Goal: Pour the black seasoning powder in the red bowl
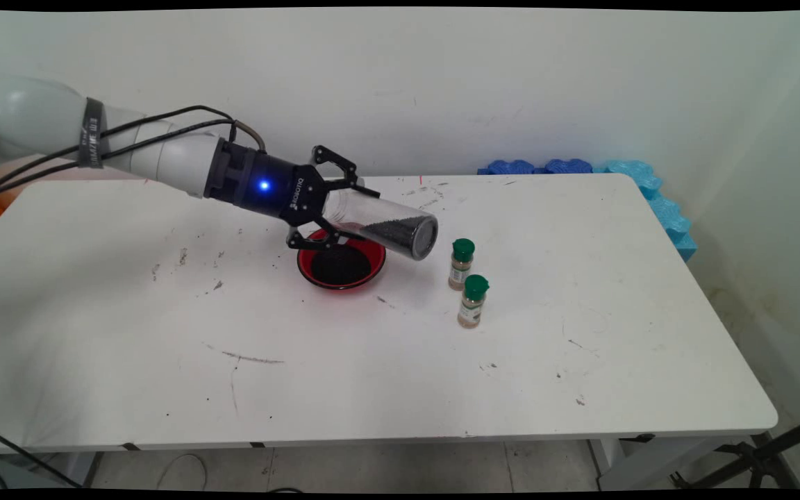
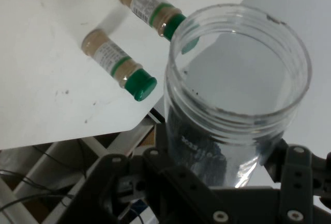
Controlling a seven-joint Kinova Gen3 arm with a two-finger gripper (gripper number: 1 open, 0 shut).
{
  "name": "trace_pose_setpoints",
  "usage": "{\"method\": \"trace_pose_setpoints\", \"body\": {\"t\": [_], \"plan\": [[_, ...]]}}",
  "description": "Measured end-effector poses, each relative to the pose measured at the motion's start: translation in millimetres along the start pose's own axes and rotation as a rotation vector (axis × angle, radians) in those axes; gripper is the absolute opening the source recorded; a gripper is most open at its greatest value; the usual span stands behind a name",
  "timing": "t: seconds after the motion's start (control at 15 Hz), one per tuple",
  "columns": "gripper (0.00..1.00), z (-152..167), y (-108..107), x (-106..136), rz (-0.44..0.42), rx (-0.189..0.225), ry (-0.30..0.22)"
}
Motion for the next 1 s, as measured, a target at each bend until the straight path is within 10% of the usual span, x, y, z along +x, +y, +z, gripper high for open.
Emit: {"method": "trace_pose_setpoints", "body": {"t": [1.0], "plan": [[0.00,1.3,3.2,0.8,-0.171,-0.079,-0.025]]}}
